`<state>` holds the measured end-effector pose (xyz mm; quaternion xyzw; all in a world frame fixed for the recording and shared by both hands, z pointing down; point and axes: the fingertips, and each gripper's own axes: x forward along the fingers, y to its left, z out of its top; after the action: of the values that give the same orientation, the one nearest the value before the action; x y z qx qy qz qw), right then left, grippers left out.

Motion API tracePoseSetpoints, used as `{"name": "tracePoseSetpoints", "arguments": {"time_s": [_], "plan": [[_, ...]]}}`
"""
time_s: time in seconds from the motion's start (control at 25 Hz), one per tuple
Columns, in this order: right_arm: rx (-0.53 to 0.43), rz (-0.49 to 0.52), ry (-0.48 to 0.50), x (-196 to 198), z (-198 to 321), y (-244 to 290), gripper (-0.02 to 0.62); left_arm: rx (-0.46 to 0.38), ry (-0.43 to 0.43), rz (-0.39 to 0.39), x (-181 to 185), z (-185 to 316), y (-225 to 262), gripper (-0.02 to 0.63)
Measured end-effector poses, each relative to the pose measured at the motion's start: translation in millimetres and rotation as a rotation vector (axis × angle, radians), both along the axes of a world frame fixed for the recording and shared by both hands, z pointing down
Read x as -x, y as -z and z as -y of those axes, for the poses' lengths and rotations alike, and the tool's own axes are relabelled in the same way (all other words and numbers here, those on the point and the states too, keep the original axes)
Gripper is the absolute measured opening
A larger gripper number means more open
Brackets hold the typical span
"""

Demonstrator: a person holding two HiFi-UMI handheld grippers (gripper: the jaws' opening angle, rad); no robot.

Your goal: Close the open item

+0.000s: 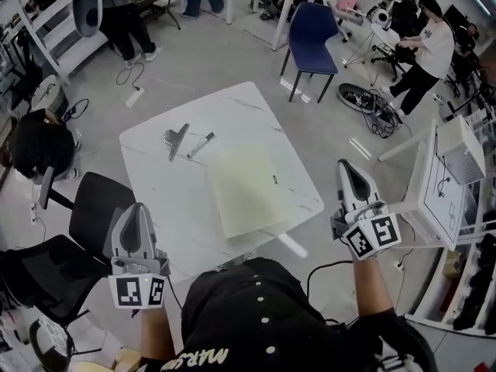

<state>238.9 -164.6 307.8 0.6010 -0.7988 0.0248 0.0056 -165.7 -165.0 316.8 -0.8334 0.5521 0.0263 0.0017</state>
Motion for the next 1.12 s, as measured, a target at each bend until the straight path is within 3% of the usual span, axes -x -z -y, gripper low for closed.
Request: {"name": "tracePoseSetpoints", "arguments": {"time_s": [0.2, 0.4, 0.68, 1.12], "plan": [[-0.095, 0.013, -0.086, -14.9, -27.8, 9.5, 0.026, -0.019, 0.004, -0.002, 10.0, -8.6, 4.2, 0.023], [-0.112, 0.078, -0.187, -38.1, -48.8, 2.4, 0.026, -0.014, 0.031, 0.024, 24.4, -19.0, 0.5, 0.023], [-0.130, 0.021, -0.223, -37.5, -62.8, -0.3, 0.026, 0.010, 0.115, 0.019, 47.8, -30.3, -10.6, 0.023], [-0.122, 0.040, -0.206, -38.4, -62.3, -0.5, 0.026, 0.013, 0.144, 0.017, 49.8, -31.1, -14.2, 0.023]]}}
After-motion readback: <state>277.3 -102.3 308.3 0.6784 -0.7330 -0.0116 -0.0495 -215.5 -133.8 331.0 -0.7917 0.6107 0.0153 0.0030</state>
